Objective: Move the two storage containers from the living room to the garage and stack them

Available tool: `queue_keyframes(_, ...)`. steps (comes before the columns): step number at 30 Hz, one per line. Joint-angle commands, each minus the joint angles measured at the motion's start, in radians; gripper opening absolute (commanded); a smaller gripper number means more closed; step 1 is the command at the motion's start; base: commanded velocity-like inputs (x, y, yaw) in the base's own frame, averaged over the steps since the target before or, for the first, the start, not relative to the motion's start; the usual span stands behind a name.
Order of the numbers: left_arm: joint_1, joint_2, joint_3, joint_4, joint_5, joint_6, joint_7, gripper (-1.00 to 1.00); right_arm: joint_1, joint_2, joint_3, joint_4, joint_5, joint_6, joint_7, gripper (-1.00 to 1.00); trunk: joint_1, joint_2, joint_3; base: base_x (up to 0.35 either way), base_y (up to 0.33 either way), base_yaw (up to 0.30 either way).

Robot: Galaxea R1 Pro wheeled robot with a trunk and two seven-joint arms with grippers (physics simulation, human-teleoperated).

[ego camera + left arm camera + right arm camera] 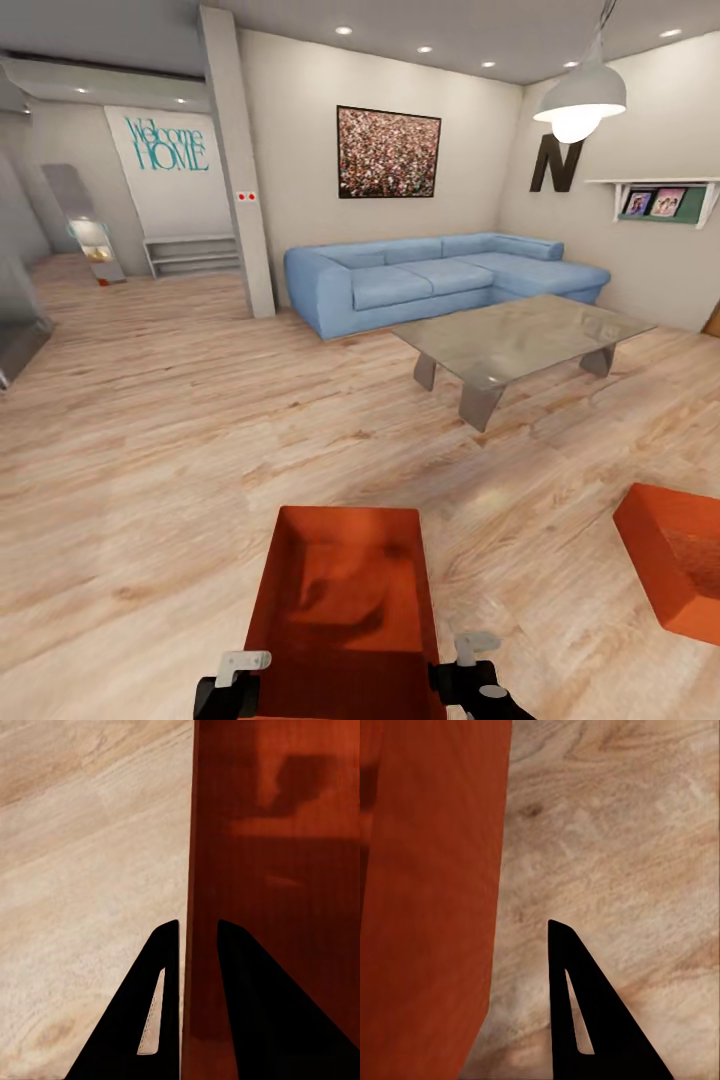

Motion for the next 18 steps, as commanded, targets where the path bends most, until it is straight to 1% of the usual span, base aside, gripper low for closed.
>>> queue_keyframes(1, -0.001, 0.001, 0.006, 0.001, 0.002, -0.004, 0.016, -1.00, -0.001, -0.001, 0.001, 0.000, 0.006, -0.002, -0.011, -1.00, 0.000, 0.000, -0.001, 0.000, 0.000, 0.292)
queue_keyframes(18, -0.001, 0.002, 0.006, 0.001, 0.002, -0.004, 0.016, -1.00, -0.001, -0.001, 0.001, 0.000, 0.007, -0.002, -0.011, -1.00, 0.000, 0.000, -0.001, 0.000, 0.000, 0.292)
